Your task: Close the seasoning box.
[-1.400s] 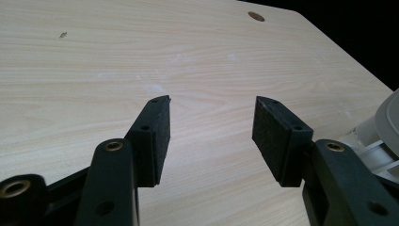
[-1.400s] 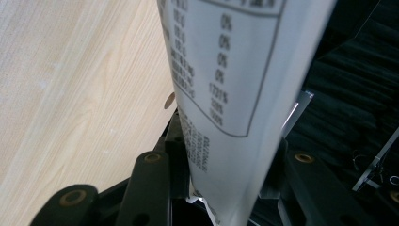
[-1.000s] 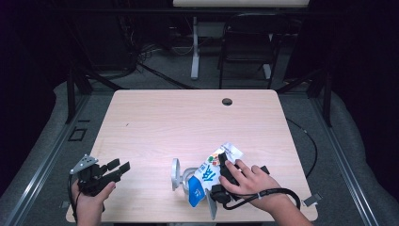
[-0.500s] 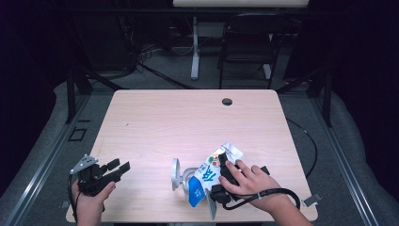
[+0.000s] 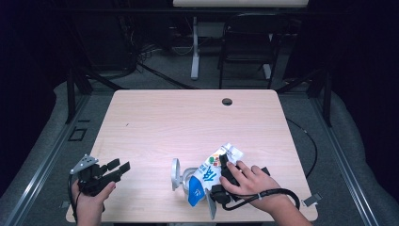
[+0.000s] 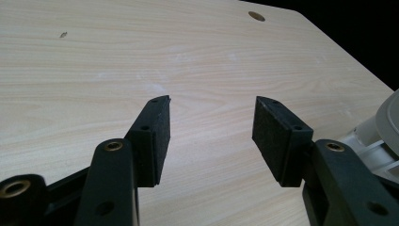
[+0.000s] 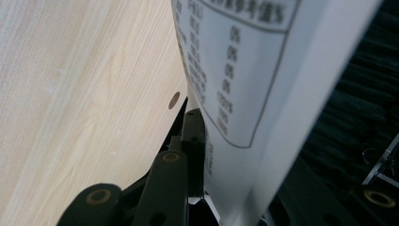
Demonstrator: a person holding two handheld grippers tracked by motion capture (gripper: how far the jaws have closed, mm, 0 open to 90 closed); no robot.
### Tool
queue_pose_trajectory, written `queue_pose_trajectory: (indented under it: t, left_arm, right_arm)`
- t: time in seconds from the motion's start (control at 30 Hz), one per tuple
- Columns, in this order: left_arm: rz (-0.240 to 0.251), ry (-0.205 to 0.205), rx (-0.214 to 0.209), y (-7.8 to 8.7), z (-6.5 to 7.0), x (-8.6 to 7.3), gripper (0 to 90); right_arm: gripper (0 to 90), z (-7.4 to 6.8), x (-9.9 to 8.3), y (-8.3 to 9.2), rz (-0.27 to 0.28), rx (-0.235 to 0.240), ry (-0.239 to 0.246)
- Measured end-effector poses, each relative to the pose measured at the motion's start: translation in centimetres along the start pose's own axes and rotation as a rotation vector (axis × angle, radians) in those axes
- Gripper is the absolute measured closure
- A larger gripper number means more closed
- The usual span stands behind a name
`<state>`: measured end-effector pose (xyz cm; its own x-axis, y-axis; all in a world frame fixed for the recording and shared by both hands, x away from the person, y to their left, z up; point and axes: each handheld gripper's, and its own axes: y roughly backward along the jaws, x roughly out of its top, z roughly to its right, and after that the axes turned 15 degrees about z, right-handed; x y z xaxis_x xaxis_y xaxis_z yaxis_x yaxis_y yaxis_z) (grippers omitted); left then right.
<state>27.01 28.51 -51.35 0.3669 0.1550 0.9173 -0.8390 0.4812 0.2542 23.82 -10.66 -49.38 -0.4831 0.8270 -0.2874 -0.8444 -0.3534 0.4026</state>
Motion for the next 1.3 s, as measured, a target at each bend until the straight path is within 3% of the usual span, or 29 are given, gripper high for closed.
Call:
queue_pose_trajectory:
  t: [0.67, 1.3]
  left_arm:
    - [-0.002, -0.001, -0.001, 0.07, -0.01, 0.06, 47.7]
    - [-0.001, 0.001, 0.000, 0.08, -0.14, 0.05, 47.7]
  right_arm:
    - [81.0, -0.03, 0.15, 0.07, 0.000, -0.003, 0.003]
    - [81.8, 0.04, 0.14, 0.20, 0.010, -0.011, 0.054]
